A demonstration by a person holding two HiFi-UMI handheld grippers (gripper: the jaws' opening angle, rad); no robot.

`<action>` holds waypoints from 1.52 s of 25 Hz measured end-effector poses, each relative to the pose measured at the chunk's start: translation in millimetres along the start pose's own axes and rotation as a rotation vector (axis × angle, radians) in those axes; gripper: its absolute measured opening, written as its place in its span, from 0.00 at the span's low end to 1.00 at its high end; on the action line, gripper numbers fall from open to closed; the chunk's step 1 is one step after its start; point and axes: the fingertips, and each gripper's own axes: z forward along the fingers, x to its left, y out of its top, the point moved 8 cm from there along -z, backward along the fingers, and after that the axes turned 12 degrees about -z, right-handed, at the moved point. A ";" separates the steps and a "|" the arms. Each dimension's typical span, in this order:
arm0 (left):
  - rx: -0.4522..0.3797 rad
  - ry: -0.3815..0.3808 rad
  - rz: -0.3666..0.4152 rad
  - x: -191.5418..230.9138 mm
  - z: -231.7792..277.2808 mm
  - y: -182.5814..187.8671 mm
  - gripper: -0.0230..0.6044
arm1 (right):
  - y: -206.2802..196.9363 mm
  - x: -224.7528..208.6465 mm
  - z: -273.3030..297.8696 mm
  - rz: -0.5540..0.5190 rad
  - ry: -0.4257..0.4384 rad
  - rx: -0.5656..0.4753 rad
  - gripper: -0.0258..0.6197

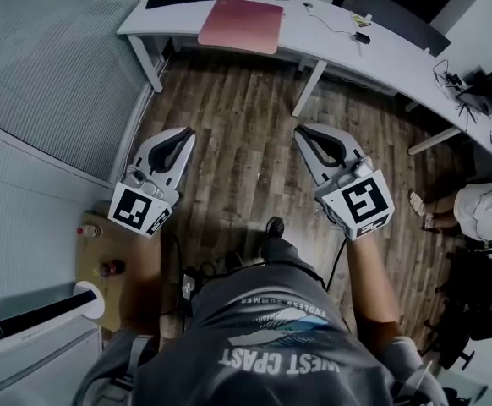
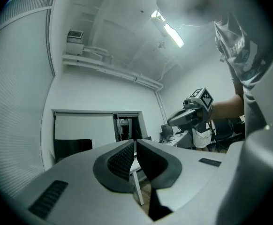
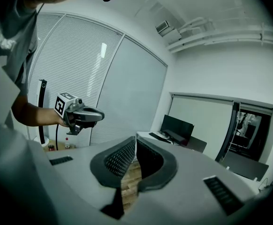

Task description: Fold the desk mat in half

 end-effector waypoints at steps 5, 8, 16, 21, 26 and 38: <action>0.032 0.030 0.009 15.8 24.8 -8.0 0.09 | -24.5 -29.7 25.6 0.016 0.020 -0.023 0.09; 0.049 0.062 0.010 25.9 43.3 -11.2 0.09 | -41.6 -51.7 42.5 0.039 0.042 -0.034 0.09; 0.095 0.140 0.018 40.1 109.7 -21.6 0.09 | -86.8 -122.5 84.8 0.072 0.118 -0.074 0.09; 0.120 0.194 0.032 46.5 140.8 -20.0 0.09 | -104.7 -163.9 106.3 0.095 0.151 -0.115 0.09; 0.148 0.228 0.054 49.7 167.2 -20.7 0.09 | -123.9 -195.0 118.1 0.121 0.166 -0.148 0.09; 0.176 0.174 0.059 75.3 229.5 -33.5 0.09 | -158.5 -237.4 137.2 0.158 0.140 -0.136 0.09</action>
